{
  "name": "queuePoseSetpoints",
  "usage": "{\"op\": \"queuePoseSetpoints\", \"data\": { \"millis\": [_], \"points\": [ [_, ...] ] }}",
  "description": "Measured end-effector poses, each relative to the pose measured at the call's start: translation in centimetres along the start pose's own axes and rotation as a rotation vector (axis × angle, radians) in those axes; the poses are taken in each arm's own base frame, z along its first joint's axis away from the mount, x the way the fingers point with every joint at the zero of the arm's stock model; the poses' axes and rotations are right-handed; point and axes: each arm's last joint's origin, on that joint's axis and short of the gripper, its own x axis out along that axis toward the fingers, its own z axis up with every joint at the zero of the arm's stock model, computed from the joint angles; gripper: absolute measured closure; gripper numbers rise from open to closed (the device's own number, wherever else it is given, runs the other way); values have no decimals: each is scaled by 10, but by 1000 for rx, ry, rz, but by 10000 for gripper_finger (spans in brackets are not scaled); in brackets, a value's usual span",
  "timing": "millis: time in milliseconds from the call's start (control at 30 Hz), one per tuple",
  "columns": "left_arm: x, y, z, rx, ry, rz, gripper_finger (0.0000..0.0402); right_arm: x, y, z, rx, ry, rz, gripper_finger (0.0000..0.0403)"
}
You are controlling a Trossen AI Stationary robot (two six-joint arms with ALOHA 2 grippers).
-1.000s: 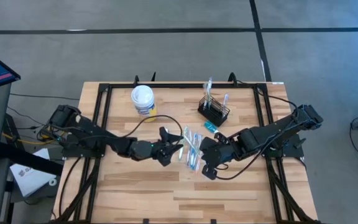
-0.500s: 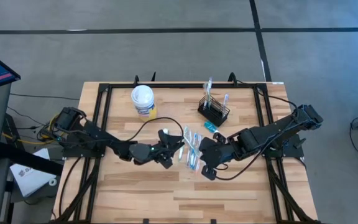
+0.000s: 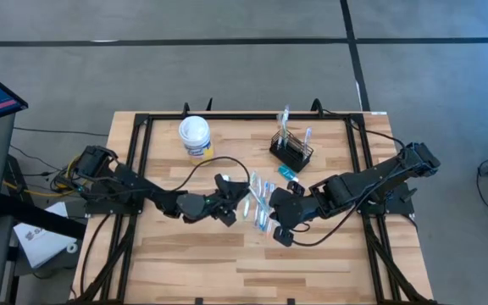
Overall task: Pick & Place toothbrushing station
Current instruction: Put the right green toothbrush into the black wire organizer
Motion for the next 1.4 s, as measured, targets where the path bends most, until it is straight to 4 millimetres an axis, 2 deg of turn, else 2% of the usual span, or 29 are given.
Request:
{"op": "queuePoseSetpoints", "data": {
  "millis": [567,833,1400],
  "points": [
    [0,0,1,-6,-30,-9,326,0,3,3,-14,-23,38,403],
    [0,0,1,-57,-21,-6,395,0,5,4,-32,-33,61,403],
    [0,0,0,-131,10,5,401,0,5,5,-83,-42,63,403]
  ]
}}
